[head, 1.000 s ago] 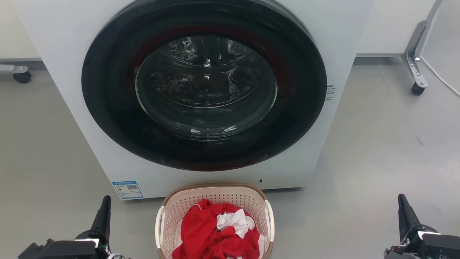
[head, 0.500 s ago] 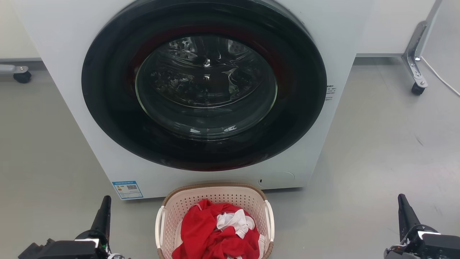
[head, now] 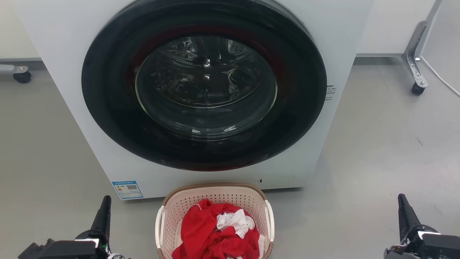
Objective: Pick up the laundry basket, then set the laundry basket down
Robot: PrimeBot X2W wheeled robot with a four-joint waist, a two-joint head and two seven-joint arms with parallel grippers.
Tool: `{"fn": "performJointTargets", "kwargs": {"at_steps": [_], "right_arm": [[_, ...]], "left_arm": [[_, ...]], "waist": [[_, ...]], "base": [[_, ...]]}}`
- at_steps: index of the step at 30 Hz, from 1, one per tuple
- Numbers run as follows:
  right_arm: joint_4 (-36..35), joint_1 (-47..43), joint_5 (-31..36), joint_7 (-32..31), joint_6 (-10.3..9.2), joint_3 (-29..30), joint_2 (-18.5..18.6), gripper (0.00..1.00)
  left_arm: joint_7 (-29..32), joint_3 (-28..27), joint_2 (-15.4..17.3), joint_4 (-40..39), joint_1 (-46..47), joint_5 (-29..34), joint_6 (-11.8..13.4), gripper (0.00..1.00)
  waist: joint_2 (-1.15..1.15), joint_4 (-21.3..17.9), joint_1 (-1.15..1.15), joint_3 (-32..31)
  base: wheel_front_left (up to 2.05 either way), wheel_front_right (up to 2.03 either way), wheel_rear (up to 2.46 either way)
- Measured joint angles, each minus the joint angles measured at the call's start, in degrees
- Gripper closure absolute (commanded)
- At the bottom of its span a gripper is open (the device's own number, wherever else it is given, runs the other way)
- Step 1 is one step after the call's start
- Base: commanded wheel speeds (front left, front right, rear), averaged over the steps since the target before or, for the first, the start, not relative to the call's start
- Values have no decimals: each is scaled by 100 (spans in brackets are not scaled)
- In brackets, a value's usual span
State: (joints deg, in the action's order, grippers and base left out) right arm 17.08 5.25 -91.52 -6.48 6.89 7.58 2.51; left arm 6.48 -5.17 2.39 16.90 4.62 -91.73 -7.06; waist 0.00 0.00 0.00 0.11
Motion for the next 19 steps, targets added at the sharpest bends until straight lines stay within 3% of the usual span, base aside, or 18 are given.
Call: {"fn": "performJointTargets", "kwargs": {"at_steps": [19], "right_arm": [[-1,0,0,0,0,0,0,100]], "left_arm": [[0,0,0,-1,0,0,0,100]], "waist": [[0,0,0,0]], "base": [[0,0,0]]}}
